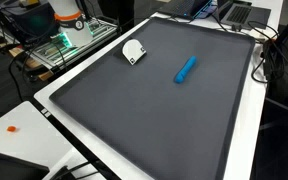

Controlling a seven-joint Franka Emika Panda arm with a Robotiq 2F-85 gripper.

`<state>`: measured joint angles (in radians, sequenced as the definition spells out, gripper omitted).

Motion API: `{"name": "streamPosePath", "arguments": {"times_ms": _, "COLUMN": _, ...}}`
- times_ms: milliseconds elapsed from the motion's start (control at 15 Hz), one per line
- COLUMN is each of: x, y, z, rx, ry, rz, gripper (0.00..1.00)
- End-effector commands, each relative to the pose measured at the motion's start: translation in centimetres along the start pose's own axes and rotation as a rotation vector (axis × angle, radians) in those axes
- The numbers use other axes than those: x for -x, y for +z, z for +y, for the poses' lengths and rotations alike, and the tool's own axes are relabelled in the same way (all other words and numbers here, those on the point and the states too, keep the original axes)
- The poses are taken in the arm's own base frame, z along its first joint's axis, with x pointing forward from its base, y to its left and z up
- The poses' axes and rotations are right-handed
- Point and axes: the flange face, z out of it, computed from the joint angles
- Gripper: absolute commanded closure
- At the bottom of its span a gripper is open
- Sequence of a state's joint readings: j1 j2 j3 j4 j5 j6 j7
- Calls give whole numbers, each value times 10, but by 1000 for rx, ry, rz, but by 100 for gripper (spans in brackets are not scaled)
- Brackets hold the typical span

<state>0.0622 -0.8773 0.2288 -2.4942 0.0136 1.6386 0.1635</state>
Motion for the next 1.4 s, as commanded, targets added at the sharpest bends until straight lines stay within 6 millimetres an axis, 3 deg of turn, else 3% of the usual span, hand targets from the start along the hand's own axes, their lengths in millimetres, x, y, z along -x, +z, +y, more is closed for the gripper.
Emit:
{"name": "streamPosePath", "arguments": {"times_ms": 0, "x": 0, "y": -1, "z": 0, "rx": 0, "ry": 0, "rz": -1, "gripper": 0}}
{"name": "streamPosePath", "arguments": {"times_ms": 333, "x": 0, "y": -1, "z": 0, "rx": 0, "ry": 0, "rz": -1, "gripper": 0}}
{"name": "streamPosePath", "arguments": {"times_ms": 667, "x": -30, "y": 23, "z": -5, "rx": -148, "ry": 241, "rz": 8, "gripper": 0}}
{"name": "streamPosePath", "arguments": {"times_ms": 1067, "x": -71, "y": 84, "z": -6, "rx": -237, "ry": 555, "rz": 21, "gripper": 0}}
{"name": "streamPosePath", "arguments": {"times_ms": 1333, "x": -83, "y": 133, "z": 2, "rx": -210, "ry": 773, "rz": 4, "gripper": 0}}
